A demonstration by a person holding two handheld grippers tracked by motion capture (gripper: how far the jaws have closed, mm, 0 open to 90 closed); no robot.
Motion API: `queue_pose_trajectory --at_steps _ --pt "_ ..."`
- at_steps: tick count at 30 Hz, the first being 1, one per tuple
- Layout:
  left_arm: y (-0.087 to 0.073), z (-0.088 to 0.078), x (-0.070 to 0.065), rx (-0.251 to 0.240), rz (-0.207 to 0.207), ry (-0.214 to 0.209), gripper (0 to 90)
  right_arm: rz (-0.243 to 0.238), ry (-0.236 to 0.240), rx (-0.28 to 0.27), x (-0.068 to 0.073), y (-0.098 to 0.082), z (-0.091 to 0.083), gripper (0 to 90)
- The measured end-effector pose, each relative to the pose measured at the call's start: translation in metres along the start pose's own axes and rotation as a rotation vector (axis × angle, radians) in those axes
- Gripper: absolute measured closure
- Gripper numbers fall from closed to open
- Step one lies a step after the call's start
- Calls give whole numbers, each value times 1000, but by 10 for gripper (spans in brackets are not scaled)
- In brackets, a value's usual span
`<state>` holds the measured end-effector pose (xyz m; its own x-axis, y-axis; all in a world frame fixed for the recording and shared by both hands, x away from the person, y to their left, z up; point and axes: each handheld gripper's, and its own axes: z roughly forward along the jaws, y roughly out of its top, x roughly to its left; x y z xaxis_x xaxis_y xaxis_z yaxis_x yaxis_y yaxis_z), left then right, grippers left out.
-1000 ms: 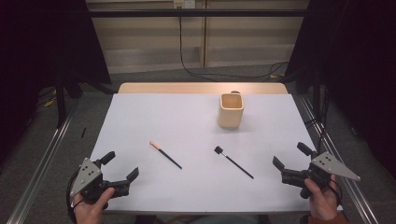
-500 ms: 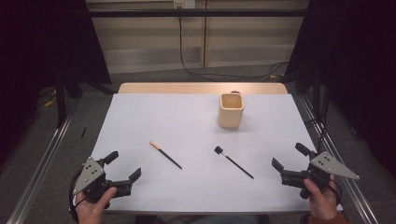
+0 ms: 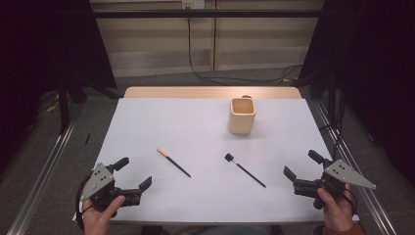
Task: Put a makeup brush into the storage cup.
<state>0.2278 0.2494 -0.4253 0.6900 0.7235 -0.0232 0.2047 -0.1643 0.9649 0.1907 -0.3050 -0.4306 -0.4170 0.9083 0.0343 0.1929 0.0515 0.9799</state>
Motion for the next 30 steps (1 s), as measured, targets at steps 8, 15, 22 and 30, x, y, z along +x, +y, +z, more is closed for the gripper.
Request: queue_pose_trajectory --at_steps 8,15,22,30 --pt "10 8 1 -14 6 -1 21 13 1 -3 -1 0 0 0" --pt "19 17 3 -20 22 -34 21 14 0 -2 0 -1 0 0" --pt "26 27 5 -30 38 -34 18 12 4 -1 -1 -1 0 0" --pt "32 41 11 -15 12 -47 19 11 8 0 -1 -1 0 0"
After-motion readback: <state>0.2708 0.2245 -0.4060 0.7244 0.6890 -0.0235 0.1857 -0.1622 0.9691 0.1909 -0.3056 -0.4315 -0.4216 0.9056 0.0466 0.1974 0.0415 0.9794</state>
